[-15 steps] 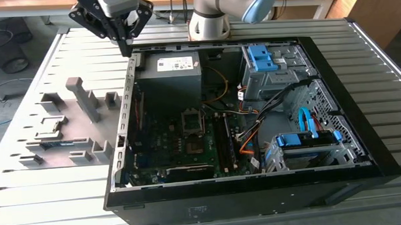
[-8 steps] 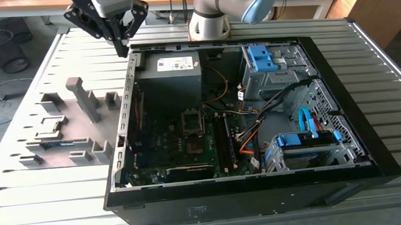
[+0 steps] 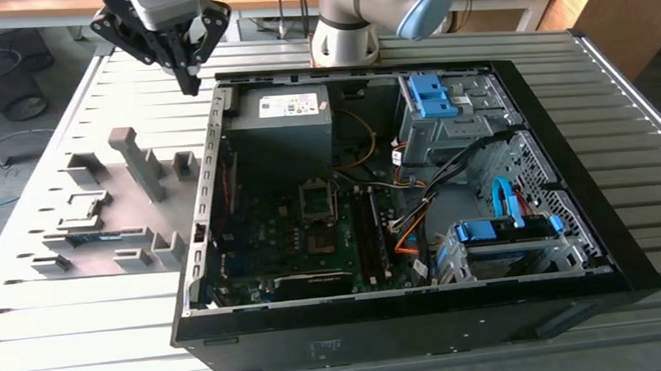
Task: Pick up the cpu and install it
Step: 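Reach for the cpu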
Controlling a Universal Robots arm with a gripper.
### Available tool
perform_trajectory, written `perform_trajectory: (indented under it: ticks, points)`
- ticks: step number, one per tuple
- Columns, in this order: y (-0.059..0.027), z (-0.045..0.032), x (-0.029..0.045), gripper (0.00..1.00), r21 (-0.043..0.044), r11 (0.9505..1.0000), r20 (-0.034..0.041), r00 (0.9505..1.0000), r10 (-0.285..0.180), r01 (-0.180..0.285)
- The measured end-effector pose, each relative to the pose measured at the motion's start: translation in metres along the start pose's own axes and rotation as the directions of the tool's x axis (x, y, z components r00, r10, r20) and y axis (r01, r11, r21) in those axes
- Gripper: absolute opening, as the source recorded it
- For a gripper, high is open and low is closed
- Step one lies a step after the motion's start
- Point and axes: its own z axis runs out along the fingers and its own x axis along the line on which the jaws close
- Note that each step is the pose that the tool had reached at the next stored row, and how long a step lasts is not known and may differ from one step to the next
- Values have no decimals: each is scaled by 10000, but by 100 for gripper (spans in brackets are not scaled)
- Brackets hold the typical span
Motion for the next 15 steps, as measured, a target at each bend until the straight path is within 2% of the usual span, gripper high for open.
perform_trajectory:
  ticks: [15]
  points:
    - [-18,-6,242,10,0,10000,1,10000,0,0]
